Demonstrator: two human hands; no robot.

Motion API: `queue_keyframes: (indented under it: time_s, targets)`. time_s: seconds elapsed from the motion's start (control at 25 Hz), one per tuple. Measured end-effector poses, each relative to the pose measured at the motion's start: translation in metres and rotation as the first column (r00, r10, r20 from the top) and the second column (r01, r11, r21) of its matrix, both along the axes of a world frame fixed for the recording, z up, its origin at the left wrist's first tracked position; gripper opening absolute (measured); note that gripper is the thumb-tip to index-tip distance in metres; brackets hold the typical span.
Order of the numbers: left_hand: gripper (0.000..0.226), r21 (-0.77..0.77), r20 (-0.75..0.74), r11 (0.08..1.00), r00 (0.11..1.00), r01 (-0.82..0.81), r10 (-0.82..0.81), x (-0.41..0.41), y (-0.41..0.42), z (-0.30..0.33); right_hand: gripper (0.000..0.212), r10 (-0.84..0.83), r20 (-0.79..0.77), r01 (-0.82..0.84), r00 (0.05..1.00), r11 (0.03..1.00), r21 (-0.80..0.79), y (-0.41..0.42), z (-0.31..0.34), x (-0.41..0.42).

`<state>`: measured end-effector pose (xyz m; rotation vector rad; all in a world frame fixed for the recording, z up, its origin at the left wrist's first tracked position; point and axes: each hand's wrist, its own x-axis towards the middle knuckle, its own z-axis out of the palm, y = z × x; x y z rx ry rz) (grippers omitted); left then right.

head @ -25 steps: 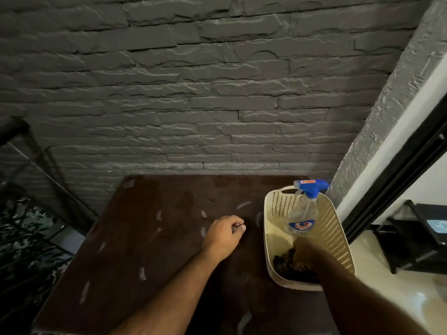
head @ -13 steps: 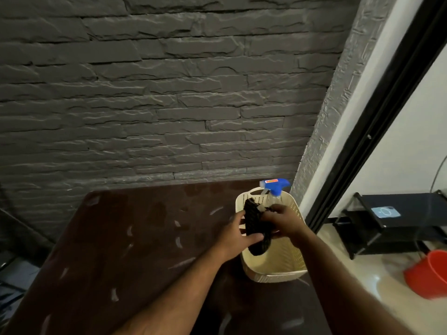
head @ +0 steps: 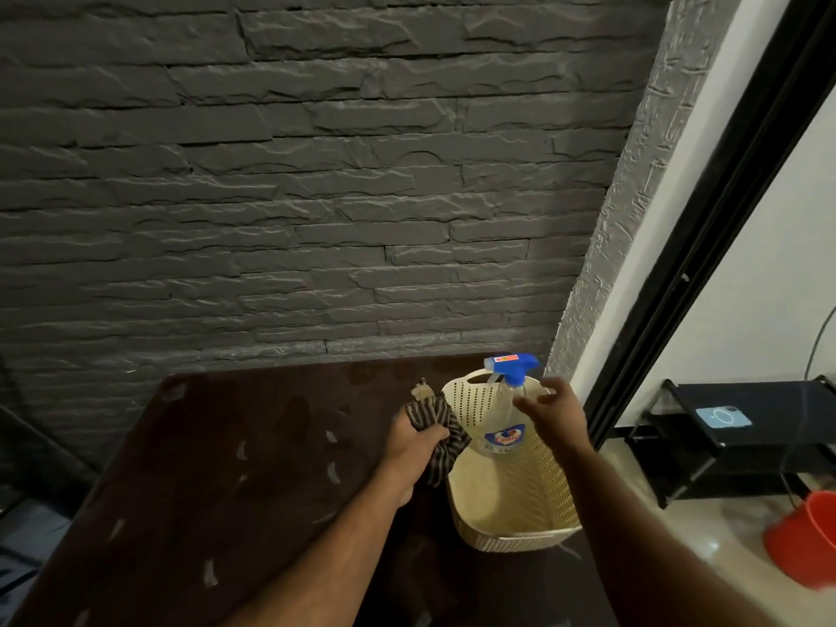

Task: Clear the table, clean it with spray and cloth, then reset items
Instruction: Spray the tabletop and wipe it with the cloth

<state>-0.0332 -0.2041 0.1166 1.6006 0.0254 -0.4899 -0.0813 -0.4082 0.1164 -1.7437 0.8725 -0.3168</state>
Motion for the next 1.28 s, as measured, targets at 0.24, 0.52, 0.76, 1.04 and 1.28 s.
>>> queue_keyframes:
  time_s: [0.24, 0.52, 0.76, 1.04, 1.28]
  targets:
    - [0.031, -0.019, 0.017, 0.998, 0.998, -0.052, 0.052, 0.01, 0.02, 0.007, 0.042, 0.213, -0.147, -0.226, 0.966, 0.971, -0.08, -0.014, -0.019, 0.043]
    - [0.034, 0.007, -0.008, 0.991, 0.991, -0.137, 0.137, 0.015, 0.054, 0.008, 0.015, 0.183, -0.194, -0.242, 0.964, 0.908, -0.343, -0.01, -0.019, 0.036]
    - [0.035, -0.036, -0.019, 0.974, 0.975, -0.224, 0.223, 0.027, 0.088, 0.02, 0.022, 0.119, 0.195, -0.033, 0.974, 0.918, -0.395, 0.033, 0.086, 0.049]
    - [0.032, -0.075, -0.008, 0.935, 0.938, -0.346, 0.346, 0.044, 0.151, 0.023, 0.01, 0.352, 0.537, -0.494, 0.766, 0.858, 0.141, 0.131, 0.124, 0.09]
    - [0.033, -0.058, -0.03, 0.892, 0.894, -0.449, 0.448, 0.063, 0.249, 0.0, 0.009, 0.614, 0.249, -0.654, 0.749, 0.745, 0.13, 0.259, 0.061, 0.126]
